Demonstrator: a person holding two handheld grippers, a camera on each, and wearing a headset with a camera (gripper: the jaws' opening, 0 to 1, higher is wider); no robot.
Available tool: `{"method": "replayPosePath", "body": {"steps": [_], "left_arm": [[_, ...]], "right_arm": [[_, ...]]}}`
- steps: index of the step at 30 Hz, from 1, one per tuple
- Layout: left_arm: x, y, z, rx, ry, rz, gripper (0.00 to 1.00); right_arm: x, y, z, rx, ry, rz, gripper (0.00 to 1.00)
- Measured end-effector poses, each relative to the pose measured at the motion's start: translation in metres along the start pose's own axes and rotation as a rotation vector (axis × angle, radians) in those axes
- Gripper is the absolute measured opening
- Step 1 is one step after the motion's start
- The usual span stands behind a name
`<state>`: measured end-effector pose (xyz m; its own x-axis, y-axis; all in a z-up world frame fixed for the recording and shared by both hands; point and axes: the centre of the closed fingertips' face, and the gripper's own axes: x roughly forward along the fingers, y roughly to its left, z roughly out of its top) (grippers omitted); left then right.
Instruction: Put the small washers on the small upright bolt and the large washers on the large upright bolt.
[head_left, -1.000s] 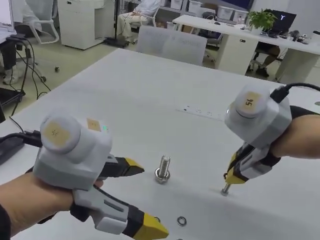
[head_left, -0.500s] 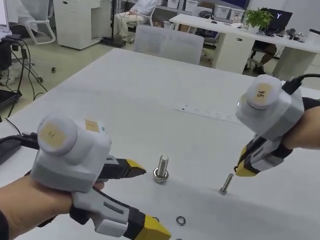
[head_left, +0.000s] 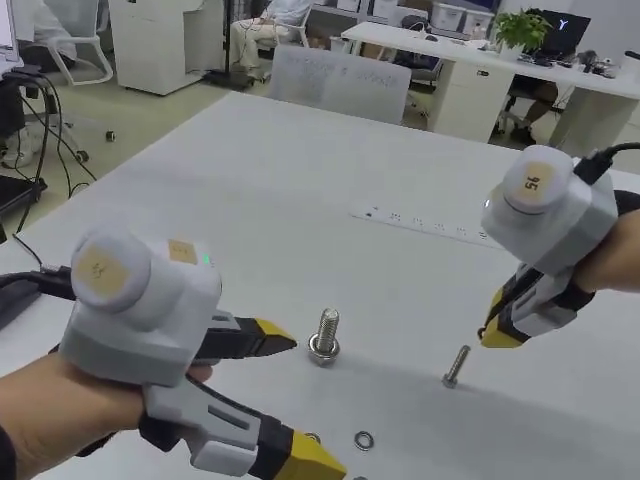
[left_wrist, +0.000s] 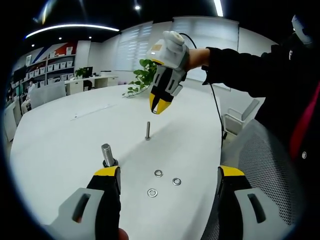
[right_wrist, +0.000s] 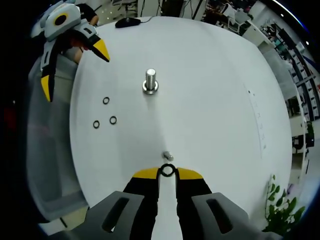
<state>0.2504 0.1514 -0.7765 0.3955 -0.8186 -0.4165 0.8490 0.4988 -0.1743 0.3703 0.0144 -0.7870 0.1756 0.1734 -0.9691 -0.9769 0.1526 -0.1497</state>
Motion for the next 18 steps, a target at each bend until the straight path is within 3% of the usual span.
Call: {"method": "replayPosePath", "body": {"steps": [18], "left_arm": [[0.001,0.001,0.0,-0.006,-0.006,-0.004,0.78]], "right_arm": [[0.012,-0.004,0.0,-0.006,-0.004,0.028,0.12]]}}
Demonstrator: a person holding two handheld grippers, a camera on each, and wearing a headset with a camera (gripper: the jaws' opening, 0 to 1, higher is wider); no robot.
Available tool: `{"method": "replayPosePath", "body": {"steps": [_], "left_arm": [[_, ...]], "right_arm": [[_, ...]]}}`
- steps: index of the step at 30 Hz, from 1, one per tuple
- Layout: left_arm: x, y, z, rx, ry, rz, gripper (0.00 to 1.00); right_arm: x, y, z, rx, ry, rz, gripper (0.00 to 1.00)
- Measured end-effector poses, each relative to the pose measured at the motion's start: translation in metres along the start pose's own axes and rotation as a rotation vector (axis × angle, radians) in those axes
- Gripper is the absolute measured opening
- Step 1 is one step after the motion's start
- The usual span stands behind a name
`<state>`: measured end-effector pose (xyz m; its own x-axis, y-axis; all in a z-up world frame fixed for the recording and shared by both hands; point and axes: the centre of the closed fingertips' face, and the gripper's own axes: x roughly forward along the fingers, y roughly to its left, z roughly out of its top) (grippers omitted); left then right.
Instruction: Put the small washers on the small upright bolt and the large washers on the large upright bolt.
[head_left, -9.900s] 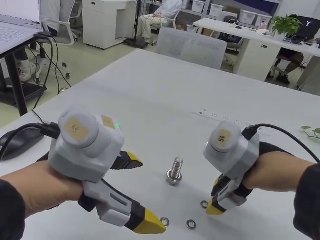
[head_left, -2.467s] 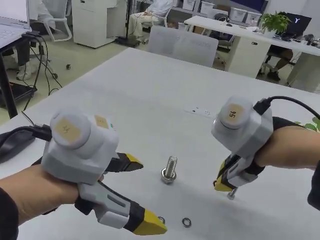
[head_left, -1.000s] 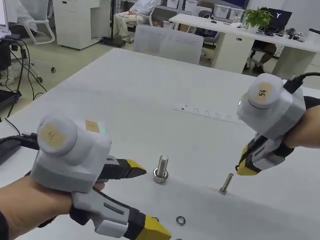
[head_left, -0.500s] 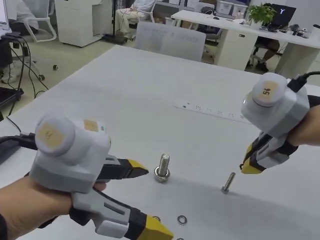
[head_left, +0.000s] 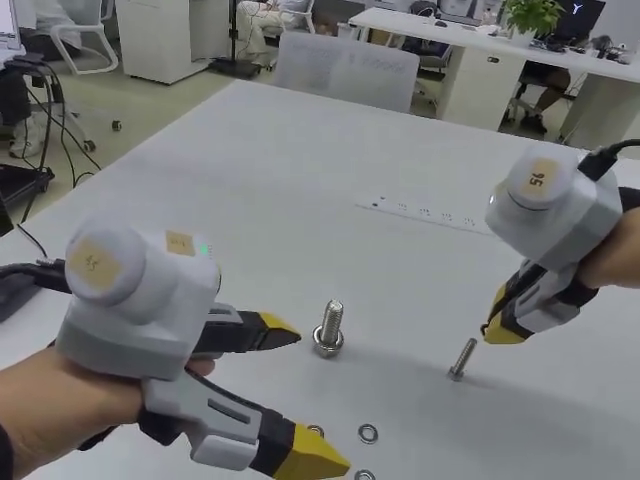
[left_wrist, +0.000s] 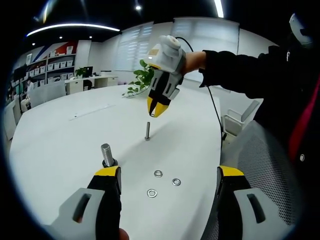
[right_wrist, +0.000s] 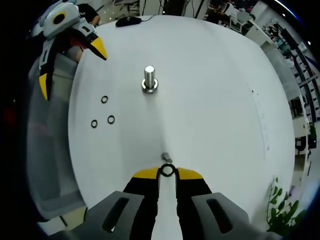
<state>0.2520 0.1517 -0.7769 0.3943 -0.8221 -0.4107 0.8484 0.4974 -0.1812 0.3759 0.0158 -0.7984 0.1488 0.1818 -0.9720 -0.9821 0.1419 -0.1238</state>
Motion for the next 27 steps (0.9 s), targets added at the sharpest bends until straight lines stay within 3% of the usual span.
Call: {"method": "replayPosePath", "body": {"steps": [27], "left_arm": [[0.002,0.004,-0.001,-0.009,0.007,0.008,0.77]], "right_arm": [[0.019,-0.003,0.001,-0.008,0.002,0.041,0.12]]}}
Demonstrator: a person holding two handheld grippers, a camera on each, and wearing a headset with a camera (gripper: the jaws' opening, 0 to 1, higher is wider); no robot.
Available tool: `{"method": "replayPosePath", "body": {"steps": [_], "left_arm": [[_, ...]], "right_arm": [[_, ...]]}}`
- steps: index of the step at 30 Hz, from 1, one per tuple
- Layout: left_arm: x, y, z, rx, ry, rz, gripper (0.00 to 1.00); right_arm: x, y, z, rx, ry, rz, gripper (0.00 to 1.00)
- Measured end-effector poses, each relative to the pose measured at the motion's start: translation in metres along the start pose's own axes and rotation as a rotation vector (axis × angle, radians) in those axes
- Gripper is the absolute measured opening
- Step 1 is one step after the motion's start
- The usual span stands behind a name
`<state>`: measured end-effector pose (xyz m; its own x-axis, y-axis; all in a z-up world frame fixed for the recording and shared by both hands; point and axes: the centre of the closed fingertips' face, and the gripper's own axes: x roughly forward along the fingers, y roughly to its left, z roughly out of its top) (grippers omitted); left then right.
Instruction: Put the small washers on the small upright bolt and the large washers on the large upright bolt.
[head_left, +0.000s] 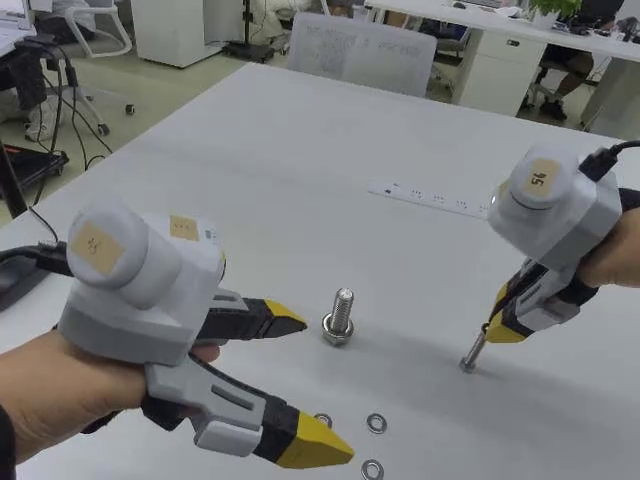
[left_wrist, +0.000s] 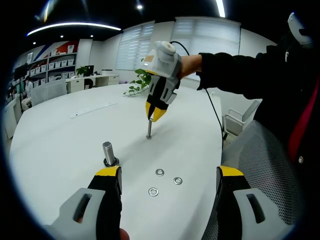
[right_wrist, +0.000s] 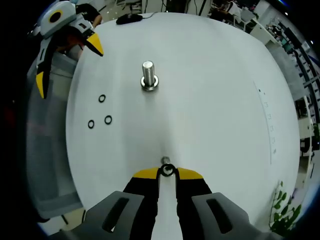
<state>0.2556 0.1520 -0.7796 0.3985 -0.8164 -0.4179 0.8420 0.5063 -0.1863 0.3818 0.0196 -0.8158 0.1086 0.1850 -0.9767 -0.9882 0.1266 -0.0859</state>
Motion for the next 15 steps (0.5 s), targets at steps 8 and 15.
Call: {"method": "replayPosePath", "body": {"steps": [8,15], "left_arm": [[0.001,0.002,0.0,-0.003,0.001,0.003,0.77],[0.0022,0.0029,0.0001,-0.005,0.002,0.003,0.76]], "right_arm": [[0.0029,-0.0015,0.0003,-0.002,0.002,0.005,0.12],[0.0056,-0.0026,-0.001,-0.003,0.006,0.01,0.12]]}}
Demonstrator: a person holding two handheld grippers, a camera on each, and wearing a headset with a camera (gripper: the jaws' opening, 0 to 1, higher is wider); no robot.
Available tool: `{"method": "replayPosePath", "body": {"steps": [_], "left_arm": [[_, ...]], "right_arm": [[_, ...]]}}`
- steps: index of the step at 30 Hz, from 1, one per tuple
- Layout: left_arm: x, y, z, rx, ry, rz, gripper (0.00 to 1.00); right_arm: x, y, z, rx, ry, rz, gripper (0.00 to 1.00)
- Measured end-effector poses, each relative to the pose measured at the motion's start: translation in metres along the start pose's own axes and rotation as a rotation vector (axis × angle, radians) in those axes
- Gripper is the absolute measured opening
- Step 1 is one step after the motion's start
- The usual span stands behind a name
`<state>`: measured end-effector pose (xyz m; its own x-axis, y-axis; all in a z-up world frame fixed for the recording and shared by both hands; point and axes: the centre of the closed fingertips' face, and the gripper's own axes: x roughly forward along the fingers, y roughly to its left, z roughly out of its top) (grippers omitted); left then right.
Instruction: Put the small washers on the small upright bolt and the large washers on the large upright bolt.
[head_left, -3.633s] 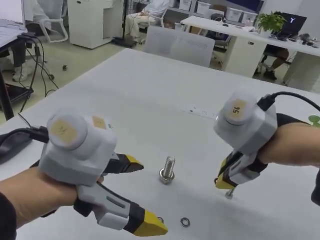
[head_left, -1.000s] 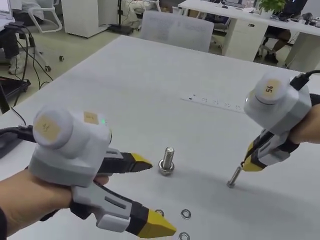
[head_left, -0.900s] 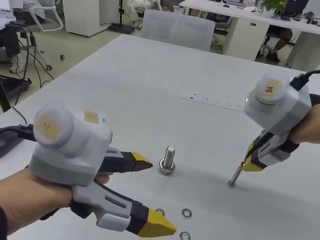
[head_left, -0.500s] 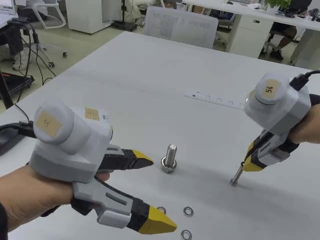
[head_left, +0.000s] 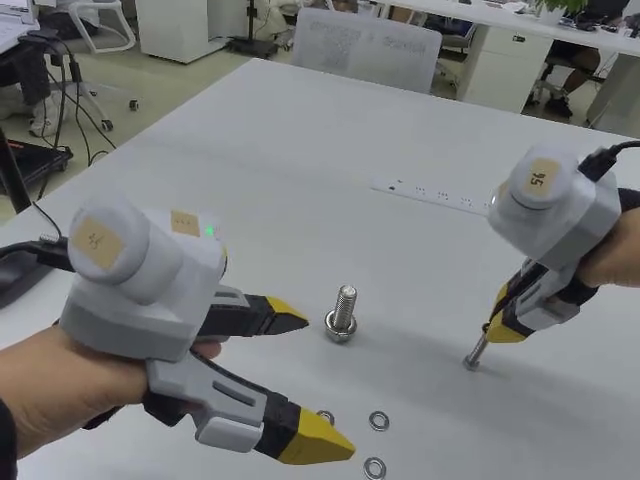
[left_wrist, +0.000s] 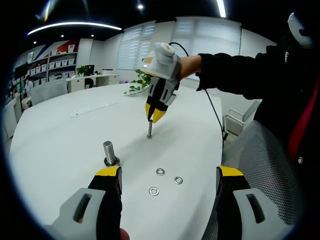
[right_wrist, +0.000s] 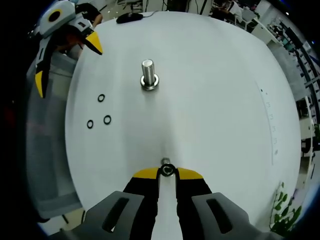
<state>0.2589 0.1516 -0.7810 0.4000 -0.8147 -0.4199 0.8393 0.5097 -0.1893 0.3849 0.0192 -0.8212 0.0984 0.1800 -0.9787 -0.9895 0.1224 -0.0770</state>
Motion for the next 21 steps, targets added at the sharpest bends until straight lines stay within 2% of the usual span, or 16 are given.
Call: {"method": "replayPosePath", "body": {"steps": [21], "left_arm": [[0.001,0.0,-0.001,-0.004,0.005,-0.001,0.76]], "right_arm": [[0.013,0.0,-0.004,0.015,-0.004,0.015,0.13]]}}
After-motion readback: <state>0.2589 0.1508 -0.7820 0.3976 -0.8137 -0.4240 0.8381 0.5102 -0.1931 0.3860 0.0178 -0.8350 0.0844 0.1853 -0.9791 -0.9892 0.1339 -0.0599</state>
